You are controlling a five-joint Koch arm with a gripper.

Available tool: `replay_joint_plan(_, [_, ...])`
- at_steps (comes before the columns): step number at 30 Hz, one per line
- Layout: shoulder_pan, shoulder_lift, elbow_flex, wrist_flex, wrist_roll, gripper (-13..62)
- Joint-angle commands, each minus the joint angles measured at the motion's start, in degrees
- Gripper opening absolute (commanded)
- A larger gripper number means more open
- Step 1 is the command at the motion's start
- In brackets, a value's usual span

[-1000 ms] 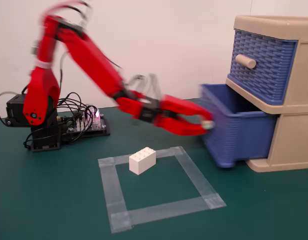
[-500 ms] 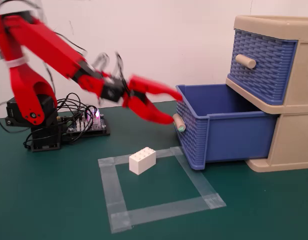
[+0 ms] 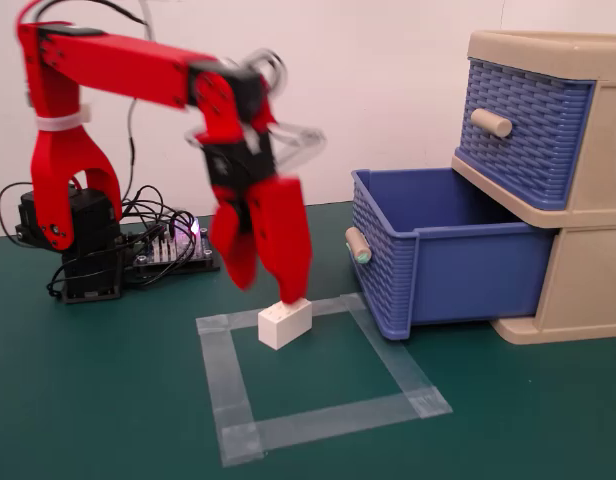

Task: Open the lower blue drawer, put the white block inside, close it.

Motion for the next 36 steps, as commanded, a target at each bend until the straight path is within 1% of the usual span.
replay_joint_plan(1, [-0.6, -0.7, -3.5, 0.4, 4.3, 33.9])
replay_joint_plan(8, [-3.3, -1.6, -3.1, 0.8, 4.7, 33.9])
replay_joint_plan(15, [-5.6, -2.4, 2.9, 0.2, 4.7, 33.8])
replay_joint_plan(22, [-5.6, -6.9, 3.2, -5.4, 4.7, 33.7])
replay_joint_plan(25, [-5.6, -8.3, 3.3, -6.5, 4.7, 32.0])
replay_joint_plan(26, [-5.7, -8.3, 3.3, -6.5, 4.6, 30.7])
replay_joint_plan(28, [-5.8, -8.3, 3.3, -6.4, 4.4, 24.3])
replay_joint_plan(30, [-6.3, -8.3, 3.3, -6.1, 3.9, 13.4])
replay_joint_plan(31, [-6.5, -8.3, 3.3, -5.4, 3.4, 4.6])
replay_joint_plan(33, [-6.5, -8.2, 3.5, -3.1, 2.5, -8.3])
replay_joint_plan(36, [-6.5, -6.6, 3.5, 1.2, 1.8, -8.1])
